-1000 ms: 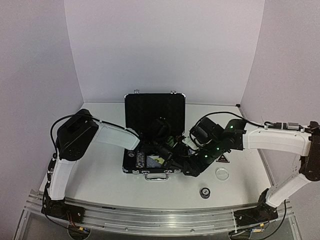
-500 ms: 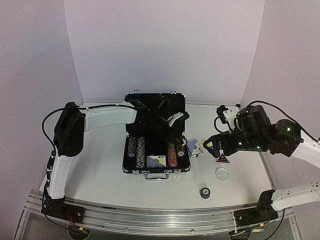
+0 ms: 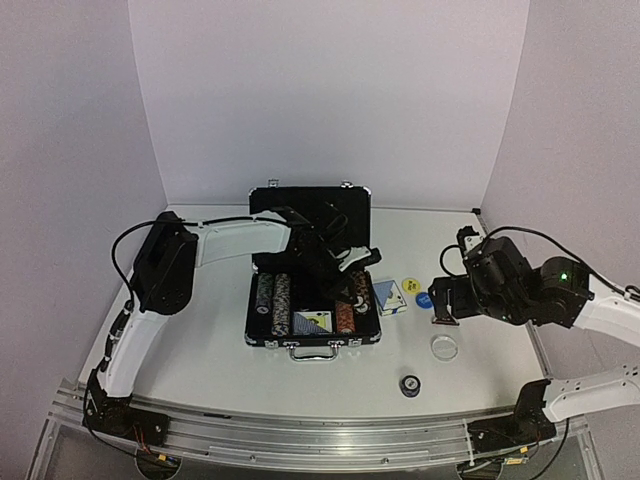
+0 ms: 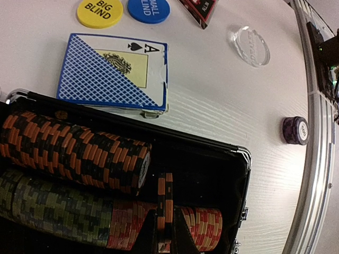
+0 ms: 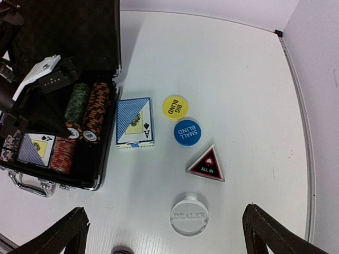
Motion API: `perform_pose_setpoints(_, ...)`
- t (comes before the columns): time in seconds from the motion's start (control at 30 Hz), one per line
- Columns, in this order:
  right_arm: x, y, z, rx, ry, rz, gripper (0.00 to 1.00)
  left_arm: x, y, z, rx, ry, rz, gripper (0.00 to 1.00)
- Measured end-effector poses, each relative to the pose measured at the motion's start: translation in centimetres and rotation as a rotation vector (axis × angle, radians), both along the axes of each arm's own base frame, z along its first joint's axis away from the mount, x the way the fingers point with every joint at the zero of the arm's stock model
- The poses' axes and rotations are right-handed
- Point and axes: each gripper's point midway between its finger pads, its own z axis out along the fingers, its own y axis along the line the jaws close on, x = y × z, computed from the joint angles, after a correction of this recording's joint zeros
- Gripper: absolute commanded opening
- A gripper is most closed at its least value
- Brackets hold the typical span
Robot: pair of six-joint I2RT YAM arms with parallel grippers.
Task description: Pack up texas hold em set
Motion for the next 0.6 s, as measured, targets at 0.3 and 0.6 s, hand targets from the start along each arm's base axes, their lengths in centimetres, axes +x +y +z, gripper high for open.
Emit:
perform_pose_setpoints(0.3, -0.4, -2.0, 0.1, 0.049, -0.038, -0.082, 0.98, -0.8, -1.2, -0.2, 0.004, -0.019, -0.034, 0.00)
perform_pose_setpoints(0.6, -0.5, -2.1, -0.2, 0.049, -0.034, -0.087, 0.98, -0.9, -2.0, -1.4, 0.031, -0.045, -0.064, 0.00)
